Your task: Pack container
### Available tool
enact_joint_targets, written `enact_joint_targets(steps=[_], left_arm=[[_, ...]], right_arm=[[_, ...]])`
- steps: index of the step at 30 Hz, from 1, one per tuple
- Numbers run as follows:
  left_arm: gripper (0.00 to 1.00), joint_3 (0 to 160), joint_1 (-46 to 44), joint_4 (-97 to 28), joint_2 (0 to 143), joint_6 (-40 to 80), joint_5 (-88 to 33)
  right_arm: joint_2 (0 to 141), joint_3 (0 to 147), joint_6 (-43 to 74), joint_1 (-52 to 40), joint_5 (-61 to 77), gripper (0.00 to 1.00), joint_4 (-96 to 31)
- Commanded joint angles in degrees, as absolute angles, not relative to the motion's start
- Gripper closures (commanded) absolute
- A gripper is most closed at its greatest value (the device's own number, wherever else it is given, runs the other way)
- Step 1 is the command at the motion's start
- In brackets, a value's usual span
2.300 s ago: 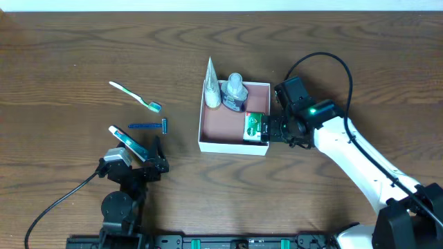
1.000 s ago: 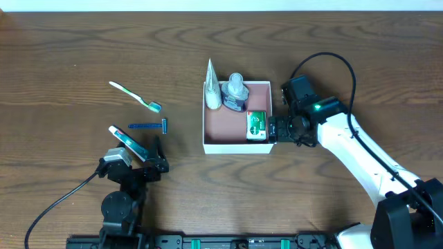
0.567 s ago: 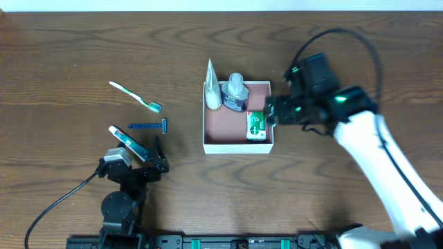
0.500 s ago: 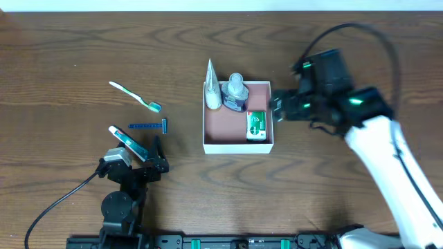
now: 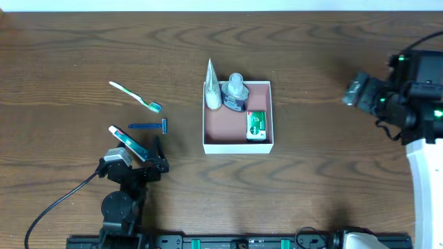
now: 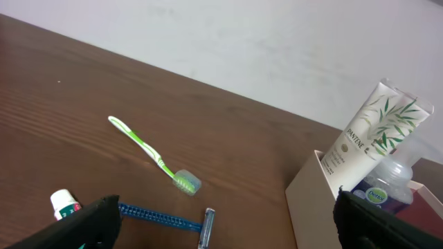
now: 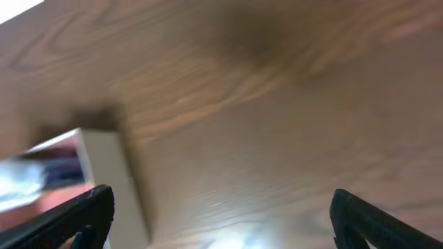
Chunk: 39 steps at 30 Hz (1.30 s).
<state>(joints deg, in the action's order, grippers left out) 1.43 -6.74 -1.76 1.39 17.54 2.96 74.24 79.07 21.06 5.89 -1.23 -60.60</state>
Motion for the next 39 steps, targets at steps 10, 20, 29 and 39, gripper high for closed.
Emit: enact_joint_targets(steps=[10, 20, 29, 39], left_arm=[[0.02, 0.38, -6.39, -2.48, 1.39, 16.56, 1.65], [0.02, 30.17, -6.37, -29.54, 20.23, 18.70, 9.47], [0.02, 56.51, -6.39, -50.06, 55.13, 18.72, 1.89], [0.02, 56.40, -6.28, -49.32, 74.70, 18.48, -2.02]], right_arm=[[73.78, 79.50, 22.22, 8.21, -6.00, 0.01, -62.59], [73.78, 79.48, 22.22, 8.21, -6.00, 0.01, -62.61], [73.78, 79.48, 22.22, 8.21, -6.00, 0.01, -62.61], [73.78, 79.50, 22.22, 8.21, -6.00, 0.01, -62.61]])
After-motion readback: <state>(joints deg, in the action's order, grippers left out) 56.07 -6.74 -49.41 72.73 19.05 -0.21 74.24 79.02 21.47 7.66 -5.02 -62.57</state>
